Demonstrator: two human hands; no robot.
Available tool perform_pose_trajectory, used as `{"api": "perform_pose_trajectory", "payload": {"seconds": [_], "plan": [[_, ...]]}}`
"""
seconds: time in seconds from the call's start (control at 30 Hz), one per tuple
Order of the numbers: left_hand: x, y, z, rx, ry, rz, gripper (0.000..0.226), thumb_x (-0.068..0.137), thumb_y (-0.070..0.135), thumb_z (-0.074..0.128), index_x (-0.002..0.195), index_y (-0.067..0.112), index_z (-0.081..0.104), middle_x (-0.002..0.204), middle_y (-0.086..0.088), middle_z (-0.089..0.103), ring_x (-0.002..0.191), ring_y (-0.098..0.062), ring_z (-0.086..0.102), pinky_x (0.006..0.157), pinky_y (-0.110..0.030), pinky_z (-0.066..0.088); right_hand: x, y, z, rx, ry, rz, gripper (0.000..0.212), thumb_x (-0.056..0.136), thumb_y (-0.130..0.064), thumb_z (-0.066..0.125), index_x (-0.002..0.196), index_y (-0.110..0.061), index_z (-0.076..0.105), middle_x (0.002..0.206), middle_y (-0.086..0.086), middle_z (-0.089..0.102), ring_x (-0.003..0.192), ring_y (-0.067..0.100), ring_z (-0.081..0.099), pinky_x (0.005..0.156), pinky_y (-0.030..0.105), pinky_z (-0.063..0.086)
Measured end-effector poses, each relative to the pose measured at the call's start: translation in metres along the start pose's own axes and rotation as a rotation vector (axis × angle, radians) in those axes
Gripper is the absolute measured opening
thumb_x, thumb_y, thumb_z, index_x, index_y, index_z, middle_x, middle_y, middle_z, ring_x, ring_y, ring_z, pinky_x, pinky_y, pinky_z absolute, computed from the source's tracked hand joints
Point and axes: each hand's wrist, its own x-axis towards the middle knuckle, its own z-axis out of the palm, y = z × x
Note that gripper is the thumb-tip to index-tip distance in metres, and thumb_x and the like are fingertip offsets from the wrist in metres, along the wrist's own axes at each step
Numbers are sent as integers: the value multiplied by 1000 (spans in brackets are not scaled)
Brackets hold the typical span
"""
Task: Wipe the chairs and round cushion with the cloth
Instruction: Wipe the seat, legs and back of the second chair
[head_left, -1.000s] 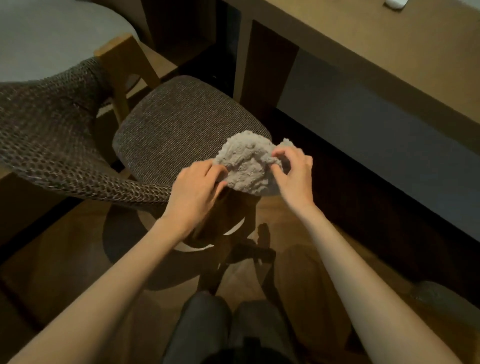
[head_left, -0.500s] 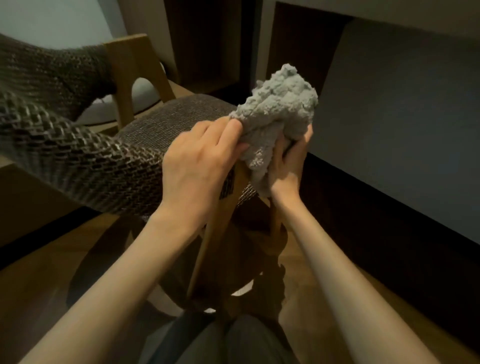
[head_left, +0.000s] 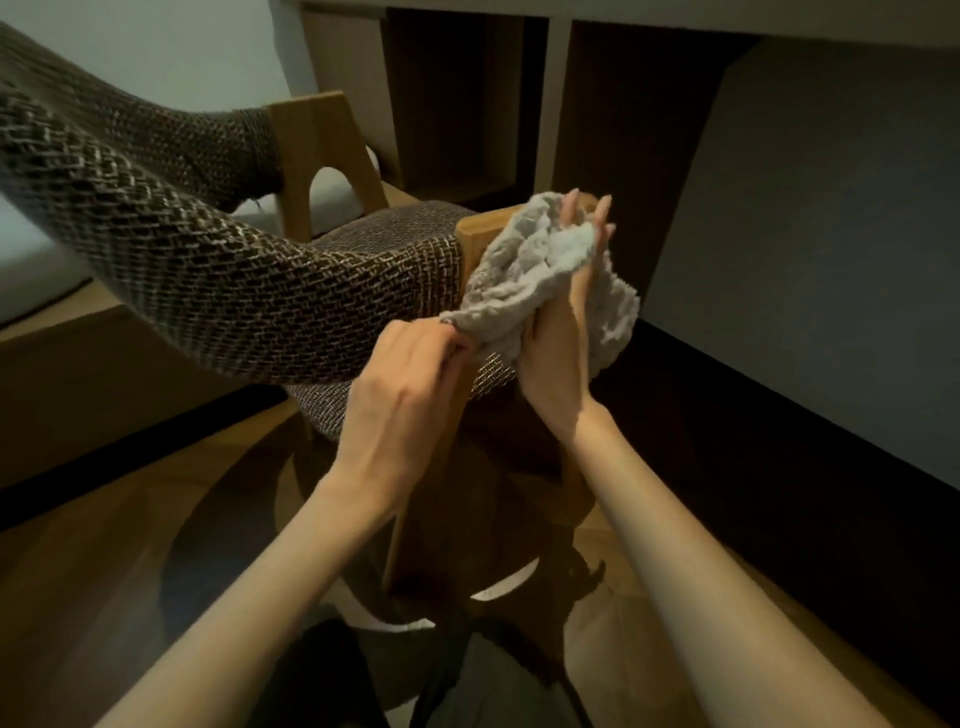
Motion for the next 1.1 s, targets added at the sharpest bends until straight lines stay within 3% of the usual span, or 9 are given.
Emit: {"api": "perform_pose_trajectory", "payload": {"seconds": [0.17,0.43,0.53,0.63,0.7,0.77,0.83,0.97,1.1], "plan": [[-28,0,3,-207,138,-303,17,85,5,67,98,10,57,90,0,59,82,-6,54,73,-11,41,-12,-22,24,-107,117,-356,83,94,-58,32,150,-1,8,155,25,-11,144,44,-11,117,58,-2],[-71,-28,-5,-443,36,-651,24,91,17,62,110,24,49,92,26,58,84,2,60,67,-14,50,-61,13,63,-31,-5,-322,81,97,-46,42,151,-5,-4,157,21,-15,143,27,-23,119,42,-9],[-85,-45,-5,-534,-65,-839,41,91,19,62,128,21,42,98,9,64,88,-16,65,73,-38,58,-86,18,78,60,-23,-246,77,98,-22,53,148,-7,-3,155,16,-17,146,27,-15,121,36,-3],[-89,-47,-7,-317,-23,-699,46,87,21,66,128,15,48,103,5,56,99,13,47,78,-13,50,-92,13,83,188,76,-2,79,94,-9,58,150,-1,4,158,18,-6,146,21,-4,118,19,4],[-91,-44,-8,-145,116,-519,39,82,26,68,115,9,54,104,0,44,105,5,38,91,-21,45,-92,9,82,236,155,118,76,89,-5,63,148,1,16,155,24,9,138,18,8,106,4,9],[-89,-41,-7,-119,147,-300,26,83,20,67,103,9,55,104,-2,43,102,-17,45,87,-29,44,-88,6,78,271,229,133,71,82,-1,67,141,-2,28,147,22,29,132,21,25,103,7,20],[-83,-39,1,-204,57,-176,27,85,9,63,111,8,55,109,6,44,102,-15,50,90,-20,42,-82,6,70,351,263,130,62,78,-1,71,130,-10,38,133,12,48,121,18,47,96,9,37],[-70,-30,23,-301,-48,-309,47,86,1,62,131,2,47,127,-11,49,117,-10,47,102,-17,37,-81,23,48,375,152,108,52,74,-11,77,117,-25,50,119,2,63,113,14,59,97,37,50],[-58,-30,41,-440,6,-526,50,90,12,62,136,3,44,133,-6,50,121,-10,48,102,-15,38,-86,38,38,413,20,17,41,86,-22,68,124,-24,54,124,-2,62,119,10,57,100,37,50]]}}
